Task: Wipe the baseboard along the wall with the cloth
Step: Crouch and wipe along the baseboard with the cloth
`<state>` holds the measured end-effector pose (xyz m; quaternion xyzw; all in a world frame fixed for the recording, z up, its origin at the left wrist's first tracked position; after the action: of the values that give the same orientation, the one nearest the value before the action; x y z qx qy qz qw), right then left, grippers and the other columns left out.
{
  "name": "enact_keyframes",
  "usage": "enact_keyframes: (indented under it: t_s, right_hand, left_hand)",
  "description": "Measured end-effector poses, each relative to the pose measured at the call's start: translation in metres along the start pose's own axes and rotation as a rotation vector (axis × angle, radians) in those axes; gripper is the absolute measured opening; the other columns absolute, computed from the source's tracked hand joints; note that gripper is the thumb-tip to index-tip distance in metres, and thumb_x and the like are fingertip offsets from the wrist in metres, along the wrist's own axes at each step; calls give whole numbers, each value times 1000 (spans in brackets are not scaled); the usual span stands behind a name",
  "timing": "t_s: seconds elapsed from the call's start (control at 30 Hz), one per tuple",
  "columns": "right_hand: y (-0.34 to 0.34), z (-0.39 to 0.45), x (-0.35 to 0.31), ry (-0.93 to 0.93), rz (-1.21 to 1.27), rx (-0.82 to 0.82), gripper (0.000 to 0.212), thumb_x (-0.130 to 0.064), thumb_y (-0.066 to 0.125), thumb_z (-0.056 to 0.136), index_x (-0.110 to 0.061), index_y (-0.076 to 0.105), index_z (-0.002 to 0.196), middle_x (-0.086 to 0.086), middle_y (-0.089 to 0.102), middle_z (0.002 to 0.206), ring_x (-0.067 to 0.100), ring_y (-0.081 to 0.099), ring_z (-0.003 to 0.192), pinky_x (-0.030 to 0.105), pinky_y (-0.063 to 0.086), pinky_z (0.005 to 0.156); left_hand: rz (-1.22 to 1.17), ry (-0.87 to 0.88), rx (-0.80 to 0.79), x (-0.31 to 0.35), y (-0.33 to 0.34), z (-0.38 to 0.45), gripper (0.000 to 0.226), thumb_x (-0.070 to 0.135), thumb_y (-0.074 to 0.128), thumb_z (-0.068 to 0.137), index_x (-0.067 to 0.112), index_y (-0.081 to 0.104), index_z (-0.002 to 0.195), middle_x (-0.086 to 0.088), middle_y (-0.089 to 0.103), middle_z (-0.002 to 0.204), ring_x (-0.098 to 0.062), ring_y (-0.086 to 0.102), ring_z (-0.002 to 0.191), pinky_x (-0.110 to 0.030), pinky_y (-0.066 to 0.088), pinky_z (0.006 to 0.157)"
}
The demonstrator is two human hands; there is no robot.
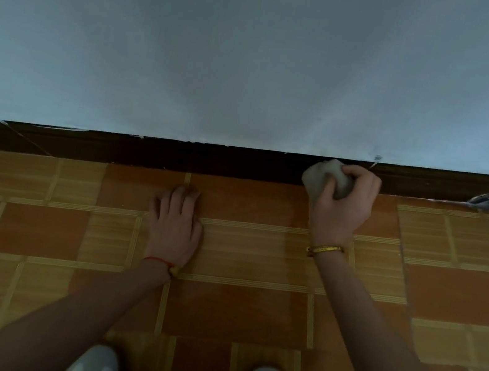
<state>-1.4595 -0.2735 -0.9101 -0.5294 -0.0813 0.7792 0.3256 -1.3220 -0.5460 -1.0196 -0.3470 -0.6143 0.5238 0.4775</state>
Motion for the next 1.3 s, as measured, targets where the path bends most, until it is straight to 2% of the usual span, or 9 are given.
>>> enact_keyframes:
  t_s: [0.1,0.17,0.33,0.5,0.6,0.67,0.8,1.1,1.3]
  right_hand:
    - [0,2,-4,11,33,-3,20,1,62,82,-4,55,99,4,52,104,20,54,97,36,50,82]
    - [13,-6,-23,-43,58,-50,19,2,62,81,-4,56,98,5,53,103,21,54,96,30,49,82]
    - [64,-38,-68,-190,46,-306,21,2,64,79,-4,60,98,8,56,99,20,51,92,17,37,77]
    - [39,-17,-46,-152,31,-242,22,5,63,78,-2,59,98,11,56,101,21,53,95,12,38,81]
    - [9,0,-20,-147,4,-145,16,3,62,83,-2,58,98,10,55,102,22,55,96,21,46,82]
    - [3,3,-9,-135,-3,-113,16,2,62,84,-2,58,99,9,55,103,22,56,96,21,47,82]
    - [14,-6,-6,-121,3,-84,18,3,61,83,-2,59,100,9,56,104,22,56,98,26,49,83]
    - [115,-77,-21,-234,-135,-488,32,7,73,73,-4,65,102,13,61,105,26,55,96,33,48,86]
    - [106,-73,-7,-238,-112,-504,29,1,73,78,-5,65,105,11,60,107,24,54,98,26,44,87]
  left_hand:
    - [-13,44,-34,16,-3,-4,54,30,33,89,12,50,137,-15,49,140,-37,42,131,-65,31,111]
    - [-10,52,-47,25,-5,-7,54,30,34,89,13,51,137,-16,50,138,-38,44,131,-65,32,111]
    - [-73,44,-47,38,-14,-22,49,30,34,91,19,40,138,-17,48,141,-36,37,135,-65,30,113]
    - [-88,52,-65,35,-7,-30,48,28,35,91,21,40,138,-15,46,142,-38,38,137,-65,27,115]
    - [-93,41,-59,33,1,-23,52,27,35,90,15,46,140,-16,46,141,-36,35,136,-66,29,113]
    - [-87,29,-39,36,4,-16,53,27,35,91,14,46,141,-17,45,142,-36,34,136,-66,29,113]
    - [-88,8,-19,35,9,-5,53,27,35,93,14,44,144,-15,42,147,-36,34,139,-64,21,118]
    - [-31,15,46,23,19,-6,51,26,39,96,11,47,143,-16,45,148,-37,38,140,-63,19,118]
    - [-46,21,73,21,18,-7,51,27,40,96,13,46,145,-14,43,150,-35,36,142,-62,19,118]
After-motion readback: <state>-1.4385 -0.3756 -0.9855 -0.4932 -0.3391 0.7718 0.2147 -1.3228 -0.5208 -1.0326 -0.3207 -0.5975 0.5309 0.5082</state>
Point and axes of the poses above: each hand's wrist, its own z-axis towards the middle knuckle, its own y-axis out of the palm, x = y × z, the point moved 10 cm from there along z, towards the middle knuckle
